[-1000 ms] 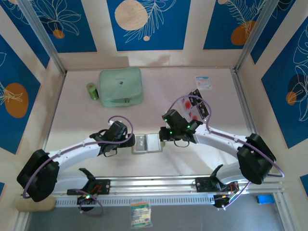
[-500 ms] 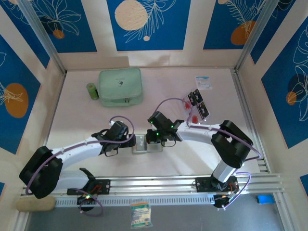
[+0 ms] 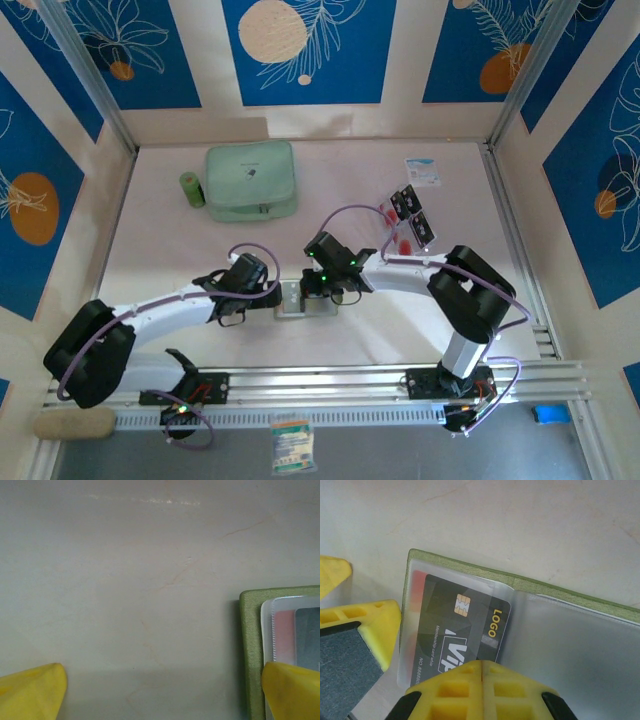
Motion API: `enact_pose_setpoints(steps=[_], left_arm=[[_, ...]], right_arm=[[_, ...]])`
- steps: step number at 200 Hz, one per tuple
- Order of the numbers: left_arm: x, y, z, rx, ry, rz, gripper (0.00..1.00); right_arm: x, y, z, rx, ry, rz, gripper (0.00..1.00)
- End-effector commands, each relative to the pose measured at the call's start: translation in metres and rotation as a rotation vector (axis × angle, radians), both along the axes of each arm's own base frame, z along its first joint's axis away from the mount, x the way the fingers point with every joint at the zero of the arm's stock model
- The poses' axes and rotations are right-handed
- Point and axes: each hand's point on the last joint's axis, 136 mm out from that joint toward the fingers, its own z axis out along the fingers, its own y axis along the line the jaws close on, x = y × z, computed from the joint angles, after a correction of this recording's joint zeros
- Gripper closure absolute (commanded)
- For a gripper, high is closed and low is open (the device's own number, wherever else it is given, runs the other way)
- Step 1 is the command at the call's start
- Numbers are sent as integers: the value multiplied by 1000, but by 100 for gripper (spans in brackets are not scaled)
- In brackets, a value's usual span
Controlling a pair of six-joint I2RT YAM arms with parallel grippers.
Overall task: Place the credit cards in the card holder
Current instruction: Adjust the credit card in the card slot.
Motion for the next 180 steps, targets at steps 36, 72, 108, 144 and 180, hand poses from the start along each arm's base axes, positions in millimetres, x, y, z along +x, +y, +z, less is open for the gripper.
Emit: enact_pose_setpoints(steps=[36, 72, 108, 144, 180], left_arm=[[-4, 5, -10, 30, 8, -4, 2], [-4, 5, -11, 27, 9, -4, 3], [-4, 5, -10, 26, 7, -5, 3], [-3, 4, -6, 21, -1, -7, 2], [1, 2, 4, 10, -21, -5, 0]], right_arm=[[-3, 12, -8, 12, 38, 16, 100], [-6, 19, -12, 18, 53, 28, 100], [-9, 22, -16, 12, 63, 32, 100], [-10, 23, -16, 18, 72, 25, 100], [-9, 23, -10, 32, 68, 20, 100]])
